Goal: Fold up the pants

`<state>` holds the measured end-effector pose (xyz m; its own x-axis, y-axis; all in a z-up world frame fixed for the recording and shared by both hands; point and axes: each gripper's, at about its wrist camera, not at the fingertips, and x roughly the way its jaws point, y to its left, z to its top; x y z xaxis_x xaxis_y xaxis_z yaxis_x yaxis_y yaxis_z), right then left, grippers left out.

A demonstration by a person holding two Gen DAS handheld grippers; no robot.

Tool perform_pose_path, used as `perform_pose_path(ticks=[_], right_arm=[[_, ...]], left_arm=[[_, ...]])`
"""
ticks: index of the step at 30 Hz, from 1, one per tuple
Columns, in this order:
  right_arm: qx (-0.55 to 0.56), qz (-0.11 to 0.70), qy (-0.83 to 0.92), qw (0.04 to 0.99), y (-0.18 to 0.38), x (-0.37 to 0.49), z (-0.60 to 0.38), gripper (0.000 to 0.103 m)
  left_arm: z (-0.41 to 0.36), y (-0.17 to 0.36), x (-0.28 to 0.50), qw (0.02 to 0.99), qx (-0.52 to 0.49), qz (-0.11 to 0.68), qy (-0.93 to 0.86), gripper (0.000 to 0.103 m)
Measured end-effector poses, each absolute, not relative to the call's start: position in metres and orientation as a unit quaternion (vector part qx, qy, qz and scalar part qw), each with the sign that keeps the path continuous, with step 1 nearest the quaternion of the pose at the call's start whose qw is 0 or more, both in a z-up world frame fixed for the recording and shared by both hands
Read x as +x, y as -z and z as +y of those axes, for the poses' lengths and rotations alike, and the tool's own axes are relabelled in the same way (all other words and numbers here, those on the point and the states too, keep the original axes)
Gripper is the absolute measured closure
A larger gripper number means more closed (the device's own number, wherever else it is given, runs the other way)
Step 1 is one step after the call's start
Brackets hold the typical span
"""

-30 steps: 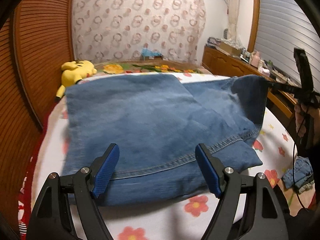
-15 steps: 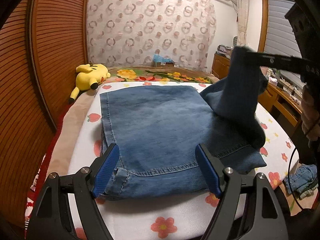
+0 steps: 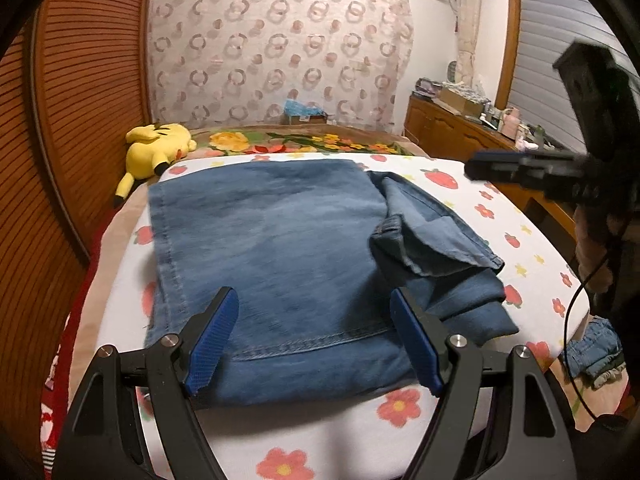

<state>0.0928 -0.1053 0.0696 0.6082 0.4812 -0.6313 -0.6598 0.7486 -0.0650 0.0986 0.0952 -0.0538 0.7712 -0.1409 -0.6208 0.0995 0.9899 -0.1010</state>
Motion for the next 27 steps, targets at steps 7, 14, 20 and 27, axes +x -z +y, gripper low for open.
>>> perform_pose_path(ticks=[7,14,20,27], right_arm=[[-0.139,0.339,-0.27,0.89,-0.051,0.102,-0.124,0.057],[-0.115,0.382,-0.249,0.883,-0.035,0.109,-0.128,0.057],[-0.096,0.405,-0.243,0.876,-0.025,0.112,-0.12,0.057],[-0.07,0.417,-0.262,0.868,-0.019,0.112,-0.129,0.076]], left_arm=[[0.076,0.046,0.111,0.941,-0.026,0.323,0.094,0.024],[0.065,0.04,0.129,0.941,-0.021,0.318,0.115,0.033],[0.063,0.047,0.138,0.937,-0.013,0.329,0.117,0.049],[0.062,0.054,0.138,0.933,-0.018,0.336,0.13,0.074]])
